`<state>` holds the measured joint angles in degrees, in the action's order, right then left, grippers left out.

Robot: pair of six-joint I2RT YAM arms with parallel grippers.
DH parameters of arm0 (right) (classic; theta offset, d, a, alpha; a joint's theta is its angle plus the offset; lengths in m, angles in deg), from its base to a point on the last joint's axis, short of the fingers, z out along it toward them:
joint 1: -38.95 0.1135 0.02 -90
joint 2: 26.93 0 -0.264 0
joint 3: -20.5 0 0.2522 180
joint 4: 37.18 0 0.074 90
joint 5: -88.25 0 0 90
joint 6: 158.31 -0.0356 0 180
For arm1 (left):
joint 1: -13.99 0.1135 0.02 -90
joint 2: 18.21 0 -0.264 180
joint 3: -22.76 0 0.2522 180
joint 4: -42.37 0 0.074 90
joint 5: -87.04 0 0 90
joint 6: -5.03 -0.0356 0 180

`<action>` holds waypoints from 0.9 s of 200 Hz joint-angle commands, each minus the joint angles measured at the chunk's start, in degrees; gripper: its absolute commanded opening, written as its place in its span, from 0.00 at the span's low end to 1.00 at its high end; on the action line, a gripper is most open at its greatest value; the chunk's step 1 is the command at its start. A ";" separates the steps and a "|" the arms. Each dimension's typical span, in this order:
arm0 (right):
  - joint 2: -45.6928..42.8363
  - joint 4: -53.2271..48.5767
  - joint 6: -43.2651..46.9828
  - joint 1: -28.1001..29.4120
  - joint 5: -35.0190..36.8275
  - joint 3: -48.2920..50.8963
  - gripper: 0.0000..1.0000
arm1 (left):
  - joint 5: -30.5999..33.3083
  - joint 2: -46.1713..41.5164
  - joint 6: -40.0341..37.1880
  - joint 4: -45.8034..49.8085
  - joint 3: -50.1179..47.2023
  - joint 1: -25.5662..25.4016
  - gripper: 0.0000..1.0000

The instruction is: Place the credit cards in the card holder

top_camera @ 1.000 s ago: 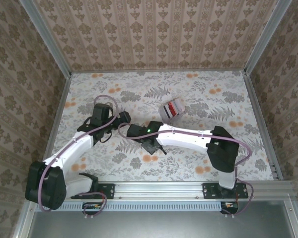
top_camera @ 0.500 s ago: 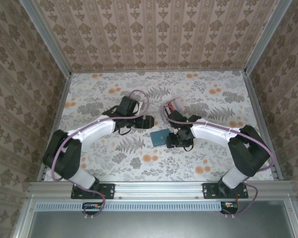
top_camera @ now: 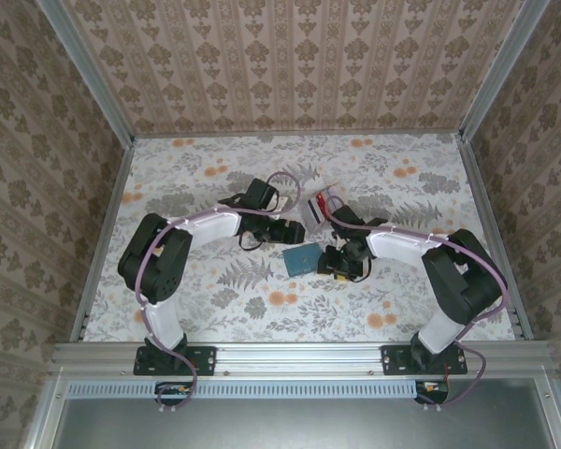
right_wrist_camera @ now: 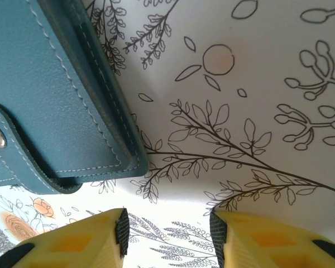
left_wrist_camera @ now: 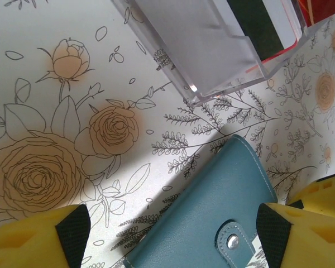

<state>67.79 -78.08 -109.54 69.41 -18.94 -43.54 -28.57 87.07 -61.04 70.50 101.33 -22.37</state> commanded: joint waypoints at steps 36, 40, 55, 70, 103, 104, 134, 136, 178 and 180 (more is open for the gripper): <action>7.08 10.72 1.00 -1.36 -0.46 -2.91 0.44 | -1.55 -4.38 2.87 -1.70 -6.58 -1.96 0.83; 7.41 10.93 1.21 -1.31 -0.69 -3.39 0.44 | -1.55 -4.85 3.16 -1.77 -7.08 -2.09 0.83; 9.37 11.02 2.84 -1.32 -2.59 -5.86 0.44 | -2.43 -6.31 4.48 -2.56 -8.87 -2.62 0.83; 11.78 9.37 5.42 -1.28 -5.24 -9.61 0.44 | -3.94 -7.56 5.25 -2.81 -10.59 -3.42 0.83; 13.57 4.12 10.61 -1.05 -4.61 -15.78 0.45 | -3.52 -11.87 7.73 -3.39 -14.47 -3.71 0.83; 13.61 3.98 10.76 -1.07 -4.52 -15.88 0.45 | -3.46 -12.03 7.86 -3.47 -14.64 -3.71 0.83; 15.72 3.17 12.01 -1.08 -3.92 -19.48 0.45 | -2.58 -15.23 11.23 -6.95 -17.96 -3.64 0.83; 15.99 3.21 11.93 -1.10 -3.95 -19.65 0.45 | -2.60 -15.33 11.39 -7.04 -18.06 -3.74 0.83; 17.78 1.46 13.02 -0.77 -1.52 -24.99 0.46 | 0.35 -21.27 12.56 -5.51 -19.32 -2.41 0.83; 17.65 1.09 13.26 -0.73 -1.29 -25.20 0.46 | 0.55 -21.61 12.56 -5.21 -19.32 -2.10 0.83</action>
<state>84.99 -76.97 -99.09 68.36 -23.59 -65.27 -30.27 69.82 -50.09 64.69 82.47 -25.98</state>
